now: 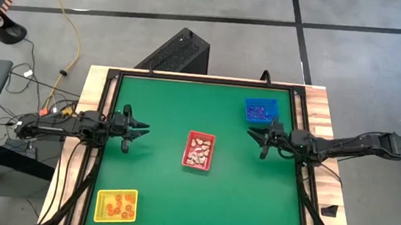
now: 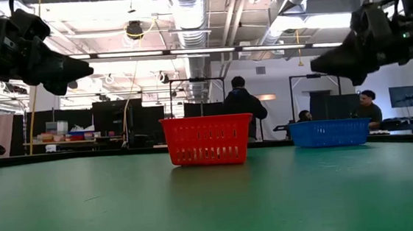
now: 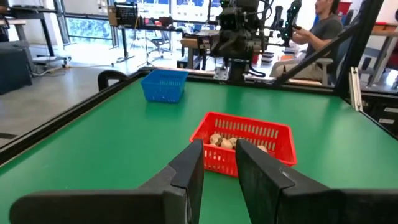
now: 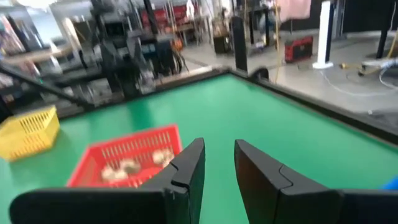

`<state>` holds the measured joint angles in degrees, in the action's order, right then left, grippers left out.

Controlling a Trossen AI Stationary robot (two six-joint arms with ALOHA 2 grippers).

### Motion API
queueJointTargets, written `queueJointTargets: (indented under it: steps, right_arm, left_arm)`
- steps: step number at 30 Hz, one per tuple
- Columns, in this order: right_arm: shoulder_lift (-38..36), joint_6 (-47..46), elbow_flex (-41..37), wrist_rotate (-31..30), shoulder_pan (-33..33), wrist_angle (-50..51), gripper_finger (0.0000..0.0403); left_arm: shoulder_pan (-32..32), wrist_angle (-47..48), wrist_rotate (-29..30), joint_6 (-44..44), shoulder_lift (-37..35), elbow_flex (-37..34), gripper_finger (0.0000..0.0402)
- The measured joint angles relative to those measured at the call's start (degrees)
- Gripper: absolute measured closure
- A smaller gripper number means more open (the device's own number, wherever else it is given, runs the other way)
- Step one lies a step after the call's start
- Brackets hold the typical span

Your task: Sort Halloween decoration

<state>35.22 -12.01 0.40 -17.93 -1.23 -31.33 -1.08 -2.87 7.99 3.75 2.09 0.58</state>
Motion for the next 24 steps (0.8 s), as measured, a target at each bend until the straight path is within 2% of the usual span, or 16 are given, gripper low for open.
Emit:
queueJointTargets:
  steps: [14, 24]
  right_arm:
    - [0.0, 0.0, 0.0, 0.0, 0.0, 19.0, 0.0284]
    - [0.0, 0.0, -0.1, 0.0, 0.0, 23.7, 0.0284]
  left_arm:
    - [0.0, 0.0, 0.2, 0.0, 0.0, -0.1, 0.0319]
    - [0.0, 0.0, 0.2, 0.0, 0.0, -0.1, 0.0319]
